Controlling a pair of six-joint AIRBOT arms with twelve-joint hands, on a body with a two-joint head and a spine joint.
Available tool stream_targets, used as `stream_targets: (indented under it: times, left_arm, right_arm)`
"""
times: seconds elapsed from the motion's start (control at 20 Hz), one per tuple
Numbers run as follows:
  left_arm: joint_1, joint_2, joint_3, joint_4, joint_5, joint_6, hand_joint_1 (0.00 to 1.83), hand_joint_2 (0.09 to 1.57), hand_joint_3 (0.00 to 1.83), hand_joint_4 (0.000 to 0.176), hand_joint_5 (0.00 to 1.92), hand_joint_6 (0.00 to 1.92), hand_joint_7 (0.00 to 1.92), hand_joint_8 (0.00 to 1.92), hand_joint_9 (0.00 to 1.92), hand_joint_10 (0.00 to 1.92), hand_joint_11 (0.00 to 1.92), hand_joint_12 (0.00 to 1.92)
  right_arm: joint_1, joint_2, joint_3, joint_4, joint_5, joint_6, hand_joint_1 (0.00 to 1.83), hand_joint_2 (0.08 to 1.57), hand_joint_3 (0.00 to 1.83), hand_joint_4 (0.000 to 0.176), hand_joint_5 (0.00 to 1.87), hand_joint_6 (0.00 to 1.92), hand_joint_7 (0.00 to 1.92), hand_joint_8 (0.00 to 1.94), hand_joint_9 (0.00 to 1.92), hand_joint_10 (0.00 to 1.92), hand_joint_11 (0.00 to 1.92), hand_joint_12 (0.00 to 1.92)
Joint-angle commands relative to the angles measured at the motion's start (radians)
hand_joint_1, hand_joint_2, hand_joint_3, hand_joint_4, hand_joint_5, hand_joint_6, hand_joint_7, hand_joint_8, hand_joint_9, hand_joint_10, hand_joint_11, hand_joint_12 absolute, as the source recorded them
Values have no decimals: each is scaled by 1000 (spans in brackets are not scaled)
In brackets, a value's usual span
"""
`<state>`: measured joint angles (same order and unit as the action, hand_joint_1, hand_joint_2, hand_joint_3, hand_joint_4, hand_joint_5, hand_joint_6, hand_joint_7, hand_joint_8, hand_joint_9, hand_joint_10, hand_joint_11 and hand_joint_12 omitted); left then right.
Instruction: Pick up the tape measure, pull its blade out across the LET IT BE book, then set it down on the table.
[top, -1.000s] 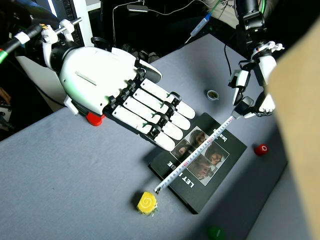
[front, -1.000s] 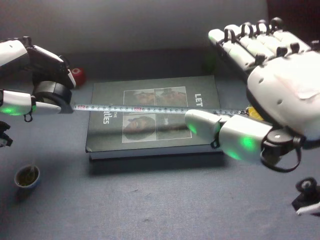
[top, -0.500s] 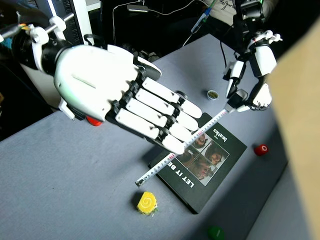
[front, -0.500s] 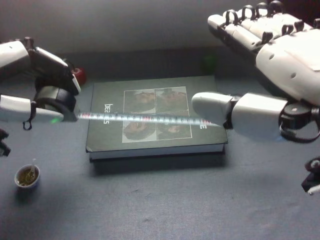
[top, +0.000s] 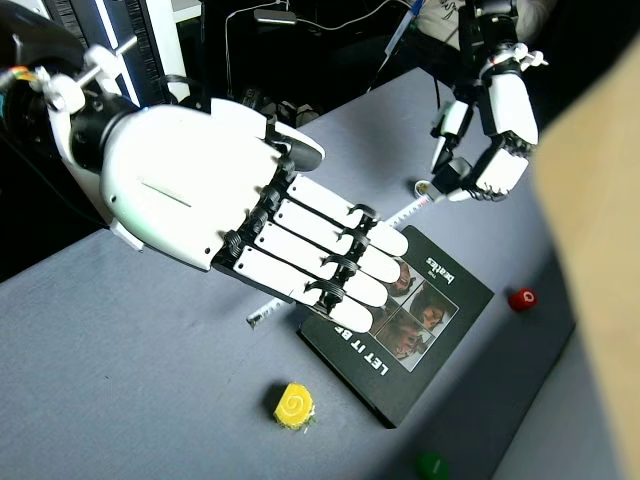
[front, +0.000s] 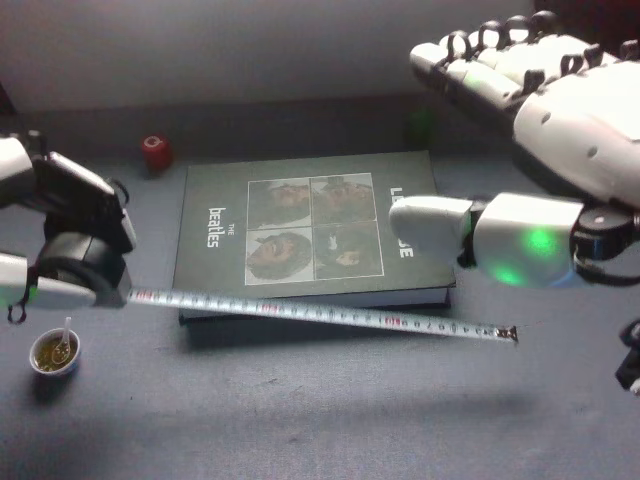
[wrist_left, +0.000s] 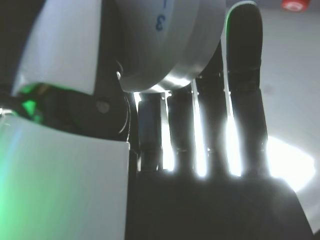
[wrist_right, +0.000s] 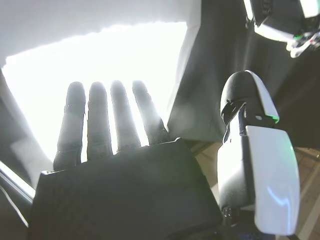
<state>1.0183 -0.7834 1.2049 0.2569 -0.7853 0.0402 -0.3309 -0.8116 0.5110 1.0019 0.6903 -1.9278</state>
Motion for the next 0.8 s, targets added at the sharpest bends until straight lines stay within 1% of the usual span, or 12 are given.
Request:
stream_targets:
  times: [0.0,0.05,0.15,0.25,0.35,0.5,0.7,0.75]
  left_arm:
    - [-1,4,-2,-62,-134,-10,1378,1101,0,0,1016,741,999,977,908,1256,819,1116]
    - [8,4,-8,-65,-135,-10,1379,1100,0,0,1017,747,1001,970,910,1252,817,1112]
    - [36,5,-21,-76,-135,-8,1379,1100,0,0,1008,757,1009,959,914,1245,815,1107]
    - [75,2,-38,-116,-132,3,1379,1099,0,0,1011,755,1008,959,914,1245,817,1109]
    - [96,-5,-53,-146,-116,17,1378,1099,0,0,1022,748,1004,961,913,1245,814,1110]
    - [95,-23,-55,-152,-94,27,1379,1097,0,0,1040,721,1001,963,914,1243,814,1106]
    - [84,-54,-54,-213,-77,68,1379,1097,0,0,1041,717,1001,959,914,1249,821,1113]
    - [82,-55,-55,-216,-70,70,1379,1097,0,0,1029,726,1009,951,917,1246,822,1115]
  right_arm:
    - [3,9,-3,-66,43,23,17,1129,1,0,0,0,0,0,0,0,0,161]
    - [-1,10,-2,-70,34,30,15,1130,1,0,0,0,0,0,0,0,0,215]
    - [-3,9,6,-74,27,34,17,1129,0,0,0,0,0,0,0,0,0,249]
    - [-5,6,11,-74,30,30,15,1130,1,0,0,0,0,0,0,0,0,273]
    - [-10,4,10,-74,27,28,15,1130,0,0,0,0,0,0,0,0,0,278]
    - [-18,3,10,-74,15,28,22,1121,0,0,0,0,0,0,0,0,0,280]
    - [-24,4,20,-75,-15,18,27,1122,0,0,0,0,0,0,0,0,0,280]
    - [-25,4,22,-75,-18,16,28,1121,0,0,0,0,0,0,0,0,0,262]
